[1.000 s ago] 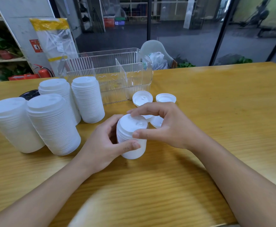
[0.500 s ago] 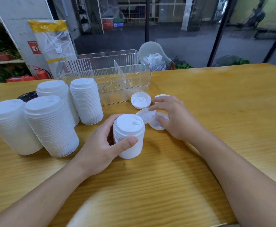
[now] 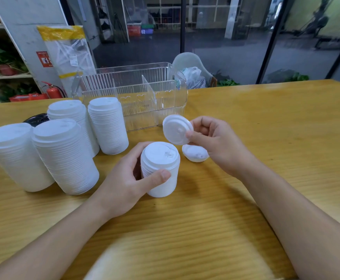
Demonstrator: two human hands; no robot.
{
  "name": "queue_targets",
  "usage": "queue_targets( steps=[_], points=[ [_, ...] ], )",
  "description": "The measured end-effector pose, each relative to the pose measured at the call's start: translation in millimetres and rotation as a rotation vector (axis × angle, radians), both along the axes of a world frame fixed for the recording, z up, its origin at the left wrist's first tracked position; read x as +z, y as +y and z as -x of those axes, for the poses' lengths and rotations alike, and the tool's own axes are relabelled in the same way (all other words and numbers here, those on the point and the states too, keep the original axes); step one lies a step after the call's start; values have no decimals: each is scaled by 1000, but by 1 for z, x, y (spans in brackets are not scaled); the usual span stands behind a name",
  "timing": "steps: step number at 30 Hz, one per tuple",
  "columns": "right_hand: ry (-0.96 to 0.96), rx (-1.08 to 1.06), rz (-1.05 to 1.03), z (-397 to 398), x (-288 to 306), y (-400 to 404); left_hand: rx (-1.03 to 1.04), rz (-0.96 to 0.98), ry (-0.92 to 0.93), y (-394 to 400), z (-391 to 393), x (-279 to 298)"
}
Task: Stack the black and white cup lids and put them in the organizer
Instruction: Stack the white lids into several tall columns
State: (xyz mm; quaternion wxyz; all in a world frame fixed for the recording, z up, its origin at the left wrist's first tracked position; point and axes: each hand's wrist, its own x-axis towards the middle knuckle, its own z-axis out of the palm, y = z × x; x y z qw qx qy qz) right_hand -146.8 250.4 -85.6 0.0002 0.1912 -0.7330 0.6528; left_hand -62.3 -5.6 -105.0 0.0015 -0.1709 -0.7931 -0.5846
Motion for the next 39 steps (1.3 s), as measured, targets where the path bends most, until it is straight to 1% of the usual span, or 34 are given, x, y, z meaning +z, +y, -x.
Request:
queue_targets(
  steps=[2,3,5,7,9,13,16,20,23,25,27,30,33,36,39],
  points=[
    [-117,67,205,-5,4,-4,-2,-6,-8,-1,0,0],
    [-156,91,264,-6,5,-6,-3,-3,-7,-1,0,1],
    [-205,125,319,-7,4,-11,-9,3,3,-1,0,0],
    [-212,149,320,-8,5,-12,-10,2,10,0,-2,0],
    [-156,167,264,-8,6,-9,-14,-9,17,0,-3,1],
    [0,199,17,-9,7,-1,-30,-6,21,-1,-4,1],
    [4,207,-94,-10,3,-2,-33,-5,25,-1,-3,1],
    [-21,119,-123,-12,3,-5,-33,3,26,-1,-4,2],
    [31,22,-170,-13,8,-5,-17,17,19,0,-3,2],
    [50,-41,-119,-12,13,-4,6,31,23,0,-2,1],
    [40,-13,-23,-12,16,-2,31,50,32,0,-2,1],
    [10,147,33,-19,17,-5,54,41,30,3,-2,0],
    [7,232,-44,-25,13,-12,71,41,35,3,-1,-1],
    [90,198,-204,-25,10,-15,91,44,39,4,0,-1],
    [138,153,-280,-29,12,-17,105,55,38,4,0,-1]
  ],
)
